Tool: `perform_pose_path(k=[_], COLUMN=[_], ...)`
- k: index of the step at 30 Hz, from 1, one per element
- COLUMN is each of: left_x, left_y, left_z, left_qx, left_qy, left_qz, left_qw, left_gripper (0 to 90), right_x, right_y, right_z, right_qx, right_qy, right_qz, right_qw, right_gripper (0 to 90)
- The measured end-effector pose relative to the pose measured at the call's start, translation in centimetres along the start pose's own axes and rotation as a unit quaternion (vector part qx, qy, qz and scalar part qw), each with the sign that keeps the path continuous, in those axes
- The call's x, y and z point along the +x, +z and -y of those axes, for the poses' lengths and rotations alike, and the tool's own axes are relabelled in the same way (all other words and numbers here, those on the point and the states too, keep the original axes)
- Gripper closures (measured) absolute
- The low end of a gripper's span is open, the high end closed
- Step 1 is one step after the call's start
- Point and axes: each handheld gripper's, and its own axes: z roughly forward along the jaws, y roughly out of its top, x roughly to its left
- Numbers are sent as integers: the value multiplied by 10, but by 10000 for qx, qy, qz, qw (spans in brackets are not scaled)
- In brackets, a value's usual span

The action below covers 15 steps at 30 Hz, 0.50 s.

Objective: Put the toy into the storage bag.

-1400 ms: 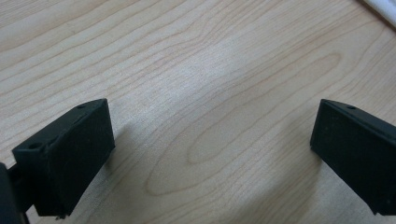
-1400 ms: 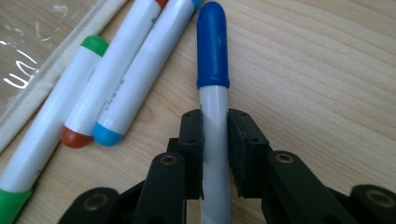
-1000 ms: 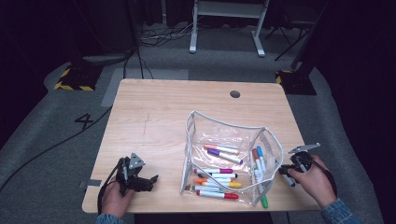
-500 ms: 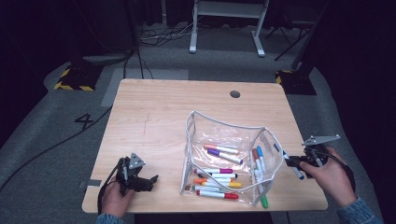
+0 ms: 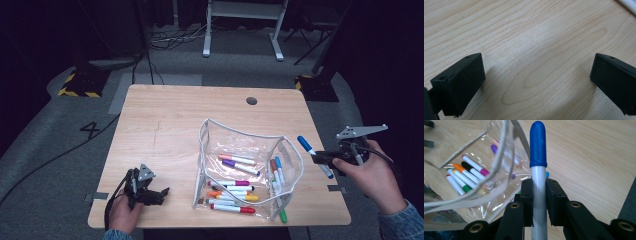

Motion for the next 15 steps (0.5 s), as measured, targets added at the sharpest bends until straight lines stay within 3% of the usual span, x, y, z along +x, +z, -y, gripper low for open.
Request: perform_pose_path(k=[7,15], left_x=[0,0], left_y=[0,0], left_z=[0,0], left_qx=[3,-6], left_qy=[-1,-11], left_qz=[2,1], left_qw=[10000,10000], left_gripper=[0,0], right_x=[21,51], right_y=[-13,-13], right_z=[-28,-57], right_qx=[-110,-105], right_qy=[-476,-1023], right_qz=[-222,-525], right_qw=[9986,9933], right_gripper=[769,769])
